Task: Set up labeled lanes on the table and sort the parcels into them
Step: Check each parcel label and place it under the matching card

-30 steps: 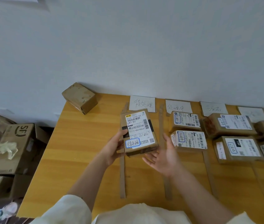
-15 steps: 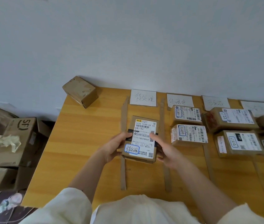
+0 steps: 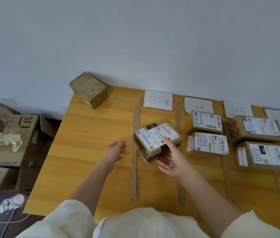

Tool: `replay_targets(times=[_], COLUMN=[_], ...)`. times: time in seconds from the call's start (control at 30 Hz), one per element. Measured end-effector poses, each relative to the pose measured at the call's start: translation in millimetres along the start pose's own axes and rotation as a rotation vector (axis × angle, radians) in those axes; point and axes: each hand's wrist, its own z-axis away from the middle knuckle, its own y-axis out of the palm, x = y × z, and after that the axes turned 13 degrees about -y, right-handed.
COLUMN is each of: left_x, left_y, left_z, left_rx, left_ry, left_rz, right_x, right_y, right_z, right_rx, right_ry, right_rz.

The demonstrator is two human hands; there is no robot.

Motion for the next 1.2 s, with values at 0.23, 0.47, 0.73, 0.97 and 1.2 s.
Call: replay_targets(times=[0.23,0.47,0.73,0.97,1.2], left_x=[-6.8,-17.4,-16.7,-22.0,-30.5], left_y=[-26.7,-52.2,-67.7,-78.4,-118.0], left_z=[-23.1,-40.5,-55.2,-63.9,-79.5], left_rx=[-0.217,-0.313,-0.32,-0.291,-0.604], left_ry=[0.085,0.174,0.184,0.208,0.287], left_rz=[-0.1,-0.335,-0.422,-0.368,-0.508], right_x=[31.1,40.0,37.7,21.4,13.9], right_y=[44.8,76.8,81.4,109.5,200.5], right_z=[-41.7,-72.1,-78.1,-61.7,-61.2], right_rx=[-0.163,-0.238,-0.259,-0.307,0.055], right_ry=[-0.071,-0.098,-0.121,-0.03,-0.283], right_rz=[-0.087,-0.182,-0.232,-0.044,0.643])
